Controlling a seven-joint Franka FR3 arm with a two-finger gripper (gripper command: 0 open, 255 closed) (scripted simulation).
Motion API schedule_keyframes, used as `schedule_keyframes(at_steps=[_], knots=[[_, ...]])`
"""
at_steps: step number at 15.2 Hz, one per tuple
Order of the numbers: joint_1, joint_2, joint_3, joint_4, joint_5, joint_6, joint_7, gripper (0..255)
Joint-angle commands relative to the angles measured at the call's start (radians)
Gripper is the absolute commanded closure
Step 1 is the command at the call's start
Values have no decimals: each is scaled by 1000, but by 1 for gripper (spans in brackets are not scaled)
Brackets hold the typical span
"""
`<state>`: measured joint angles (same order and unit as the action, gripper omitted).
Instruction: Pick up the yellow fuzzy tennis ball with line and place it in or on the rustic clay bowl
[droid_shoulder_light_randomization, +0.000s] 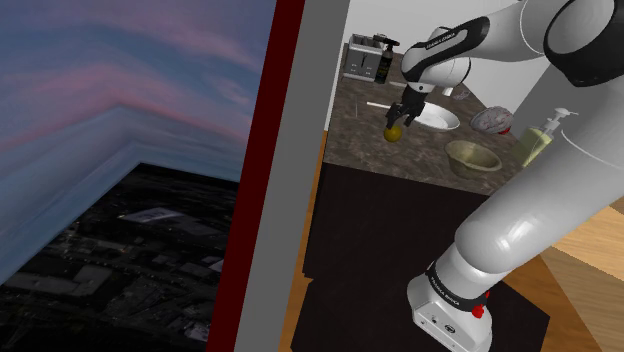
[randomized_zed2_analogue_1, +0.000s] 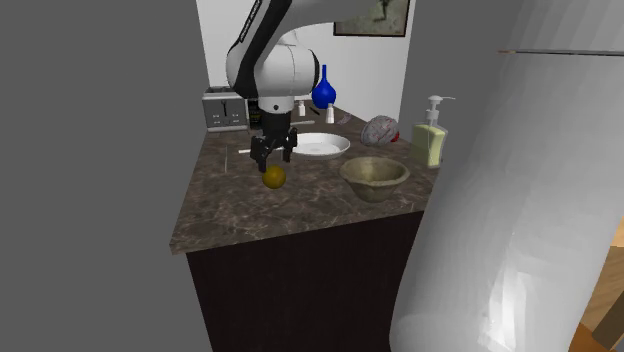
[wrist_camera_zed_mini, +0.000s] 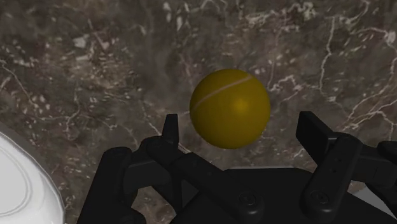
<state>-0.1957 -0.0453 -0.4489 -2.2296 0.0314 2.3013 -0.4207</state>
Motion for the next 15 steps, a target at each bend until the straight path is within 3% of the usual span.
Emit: schedule_keyframes(at_steps=[1, 5, 12, 13, 15], knots=[[0, 19, -2, -11, 12, 29, -9, 0], [0, 55, -2, -25, 36, 74, -27, 0], [0, 55, -2, -25, 36, 74, -27, 0], [0, 55, -2, -25, 36, 74, -26, 255], [0, 55, -2, -25, 36, 74, -26, 255]])
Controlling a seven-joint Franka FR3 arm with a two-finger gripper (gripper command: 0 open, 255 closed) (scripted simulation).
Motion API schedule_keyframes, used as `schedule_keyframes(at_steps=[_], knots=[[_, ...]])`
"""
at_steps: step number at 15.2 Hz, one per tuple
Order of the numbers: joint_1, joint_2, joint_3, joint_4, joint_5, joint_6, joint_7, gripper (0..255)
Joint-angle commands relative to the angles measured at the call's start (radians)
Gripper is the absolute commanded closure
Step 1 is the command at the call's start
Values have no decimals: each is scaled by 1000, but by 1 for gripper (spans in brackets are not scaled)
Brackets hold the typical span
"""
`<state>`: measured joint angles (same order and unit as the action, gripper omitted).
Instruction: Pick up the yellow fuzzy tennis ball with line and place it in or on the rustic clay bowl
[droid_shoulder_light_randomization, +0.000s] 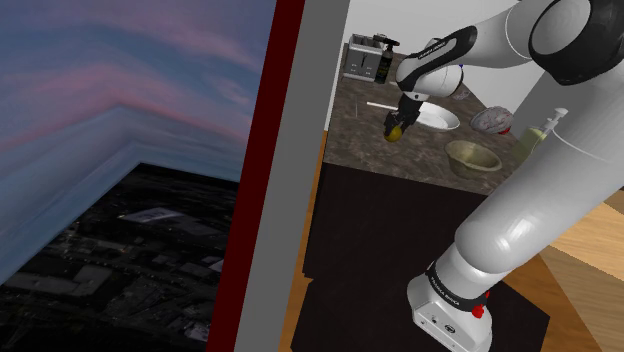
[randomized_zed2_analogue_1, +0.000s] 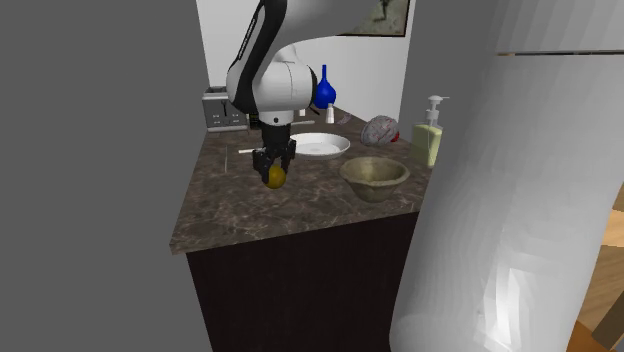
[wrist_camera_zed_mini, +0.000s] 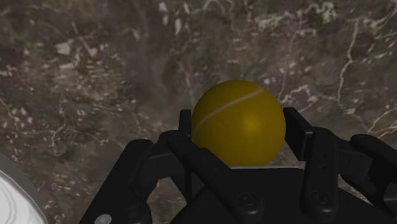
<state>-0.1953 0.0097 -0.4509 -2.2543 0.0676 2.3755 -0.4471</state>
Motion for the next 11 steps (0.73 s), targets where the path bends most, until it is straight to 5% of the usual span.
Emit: schedule_keyframes(at_steps=[1, 11], knots=[[0, 0, 0, 0, 0, 0, 0, 255], [0, -32, 1, 24, -23, -52, 18, 255]])
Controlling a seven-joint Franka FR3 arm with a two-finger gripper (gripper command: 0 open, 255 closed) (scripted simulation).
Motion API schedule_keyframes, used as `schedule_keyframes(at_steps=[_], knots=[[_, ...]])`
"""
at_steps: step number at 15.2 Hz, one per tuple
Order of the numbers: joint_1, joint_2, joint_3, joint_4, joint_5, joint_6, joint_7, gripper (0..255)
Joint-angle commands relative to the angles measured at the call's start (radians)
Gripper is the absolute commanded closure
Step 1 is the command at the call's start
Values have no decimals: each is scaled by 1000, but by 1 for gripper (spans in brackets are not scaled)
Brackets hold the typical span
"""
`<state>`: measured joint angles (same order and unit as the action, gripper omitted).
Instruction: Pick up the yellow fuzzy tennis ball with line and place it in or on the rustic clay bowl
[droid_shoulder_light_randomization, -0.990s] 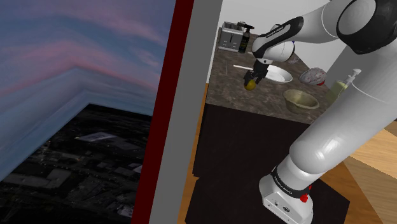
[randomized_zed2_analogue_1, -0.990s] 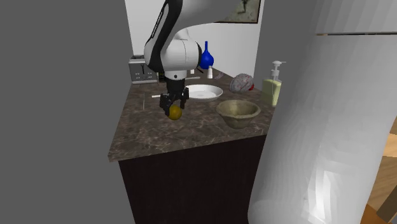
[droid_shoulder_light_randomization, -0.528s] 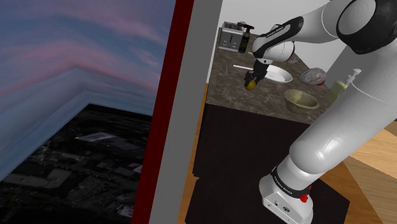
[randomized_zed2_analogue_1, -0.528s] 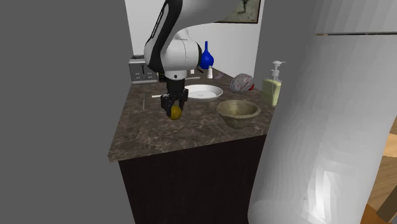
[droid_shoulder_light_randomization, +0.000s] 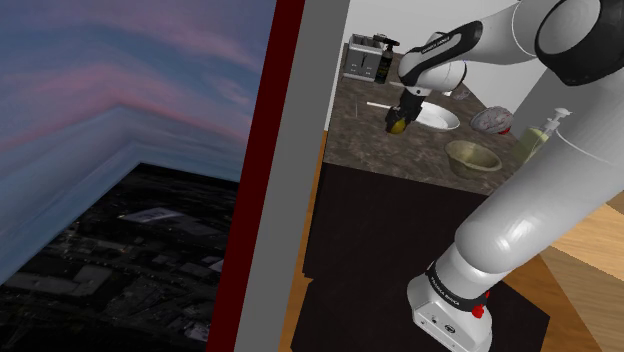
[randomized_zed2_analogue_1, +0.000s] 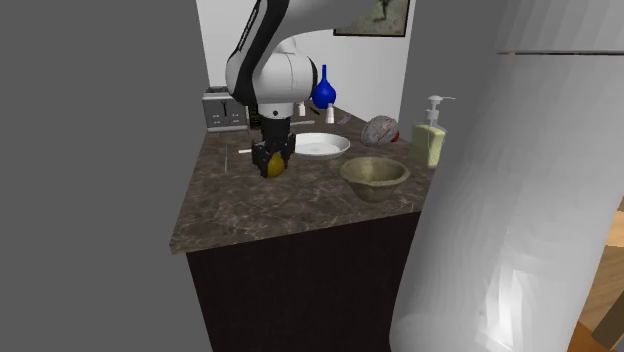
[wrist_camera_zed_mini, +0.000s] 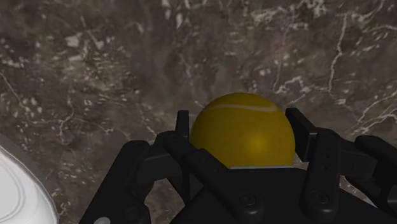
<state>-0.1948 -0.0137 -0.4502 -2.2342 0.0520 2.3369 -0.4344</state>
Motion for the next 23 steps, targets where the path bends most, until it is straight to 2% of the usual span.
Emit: schedule_keyframes(at_steps=[1, 23], knots=[[0, -16, 0, 10, -12, -27, 9, 255], [2, -121, 16, 209, -70, -319, 59, 255]])
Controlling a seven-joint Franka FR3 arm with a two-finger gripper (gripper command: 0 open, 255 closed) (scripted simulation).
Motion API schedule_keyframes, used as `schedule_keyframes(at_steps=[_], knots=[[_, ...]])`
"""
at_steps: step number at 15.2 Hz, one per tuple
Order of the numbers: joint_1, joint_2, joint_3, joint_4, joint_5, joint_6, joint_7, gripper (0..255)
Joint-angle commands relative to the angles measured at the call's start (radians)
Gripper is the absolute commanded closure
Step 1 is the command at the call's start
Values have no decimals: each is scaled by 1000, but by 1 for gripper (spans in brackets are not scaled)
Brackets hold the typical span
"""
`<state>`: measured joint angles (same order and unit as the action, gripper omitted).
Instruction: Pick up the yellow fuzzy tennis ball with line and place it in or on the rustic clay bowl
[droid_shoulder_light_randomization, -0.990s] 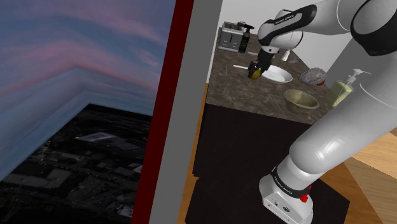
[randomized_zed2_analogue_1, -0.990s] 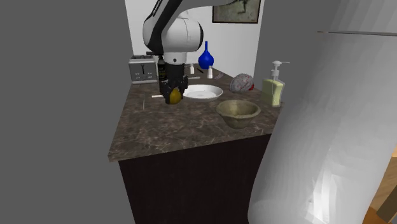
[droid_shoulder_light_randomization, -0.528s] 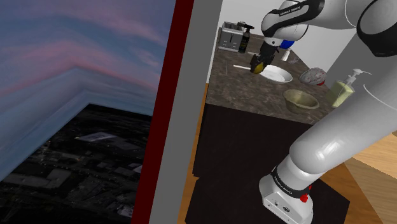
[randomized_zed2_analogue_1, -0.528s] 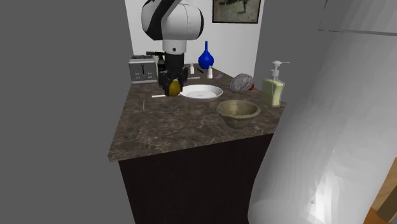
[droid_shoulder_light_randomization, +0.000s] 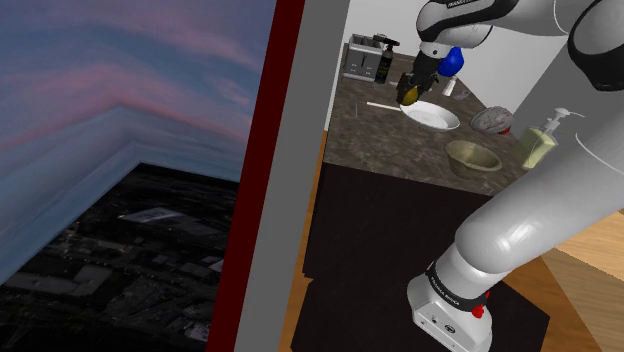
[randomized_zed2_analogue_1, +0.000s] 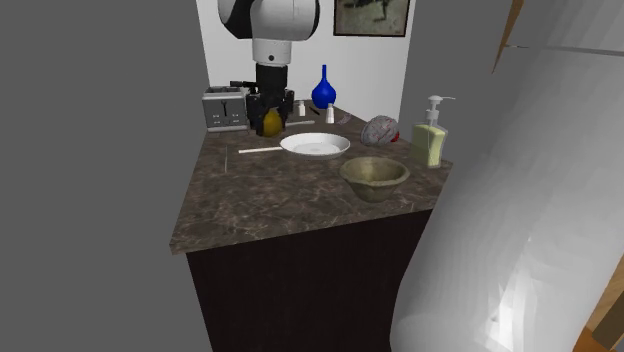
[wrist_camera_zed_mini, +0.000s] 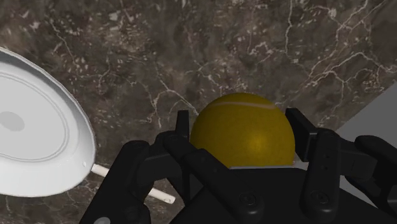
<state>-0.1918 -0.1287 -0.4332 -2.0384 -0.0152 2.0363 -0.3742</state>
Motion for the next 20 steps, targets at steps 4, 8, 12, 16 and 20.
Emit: schedule_keyframes(at_steps=[4, 8, 12, 16, 20], knots=[[0, -13, 2, 60, -5, -72, 3, 255], [-17, -70, -10, 24, -30, -88, -16, 255], [-56, -176, -36, -64, -78, -98, -59, 255], [-102, -273, -66, -132, -126, -117, -109, 255], [-150, -359, -102, -182, -172, -143, -168, 255]])
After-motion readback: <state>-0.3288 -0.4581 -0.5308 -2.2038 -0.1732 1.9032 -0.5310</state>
